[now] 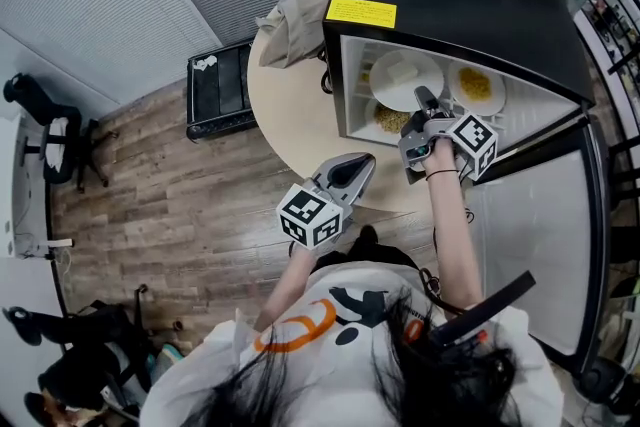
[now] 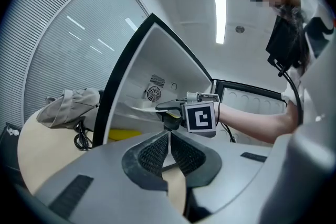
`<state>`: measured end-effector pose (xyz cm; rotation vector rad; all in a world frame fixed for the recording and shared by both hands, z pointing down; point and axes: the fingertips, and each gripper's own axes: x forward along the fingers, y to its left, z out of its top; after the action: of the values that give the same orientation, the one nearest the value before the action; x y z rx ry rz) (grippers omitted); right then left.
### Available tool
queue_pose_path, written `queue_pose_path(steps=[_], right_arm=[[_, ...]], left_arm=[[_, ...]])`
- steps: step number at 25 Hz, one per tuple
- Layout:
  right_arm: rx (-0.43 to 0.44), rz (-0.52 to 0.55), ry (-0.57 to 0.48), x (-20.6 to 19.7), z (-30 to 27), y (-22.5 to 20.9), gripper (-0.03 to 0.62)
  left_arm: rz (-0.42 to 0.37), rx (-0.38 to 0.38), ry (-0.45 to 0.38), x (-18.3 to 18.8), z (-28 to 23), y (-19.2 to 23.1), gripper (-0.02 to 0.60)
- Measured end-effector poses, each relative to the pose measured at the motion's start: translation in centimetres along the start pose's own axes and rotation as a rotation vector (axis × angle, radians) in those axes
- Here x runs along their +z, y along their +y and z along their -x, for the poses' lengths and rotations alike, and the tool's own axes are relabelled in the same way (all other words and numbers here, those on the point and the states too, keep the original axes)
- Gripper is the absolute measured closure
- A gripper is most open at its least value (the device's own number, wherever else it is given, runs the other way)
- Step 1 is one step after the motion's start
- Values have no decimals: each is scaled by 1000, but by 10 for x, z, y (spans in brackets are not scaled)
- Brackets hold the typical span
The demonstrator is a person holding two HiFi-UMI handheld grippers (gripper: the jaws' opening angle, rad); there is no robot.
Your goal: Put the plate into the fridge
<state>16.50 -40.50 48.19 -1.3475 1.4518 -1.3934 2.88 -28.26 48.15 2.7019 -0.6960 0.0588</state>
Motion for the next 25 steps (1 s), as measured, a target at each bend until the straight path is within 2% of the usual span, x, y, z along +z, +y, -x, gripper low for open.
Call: queue_pose_path(steps=[5, 13, 16, 19, 22, 25], right_arm=[[-45, -10, -8, 2, -9, -4, 563], [-68, 101, -59, 11, -12, 4, 552], [-79, 233, -52, 10, -14, 12, 515], [-79, 371, -20, 4, -19, 23, 374], [-114, 525, 27, -2, -21, 25, 341], [-156, 730, 50, -5, -21, 25, 321]], left_arm=[[7, 9, 5, -2, -1, 6, 571], [9, 16, 10, -3, -1, 8, 571], [9, 20, 8, -2, 1, 10, 571], [7, 26, 7, -2, 1, 12, 571], [8, 26, 8, -2, 0, 11, 571], [-1, 27, 15, -4, -1, 11, 571]])
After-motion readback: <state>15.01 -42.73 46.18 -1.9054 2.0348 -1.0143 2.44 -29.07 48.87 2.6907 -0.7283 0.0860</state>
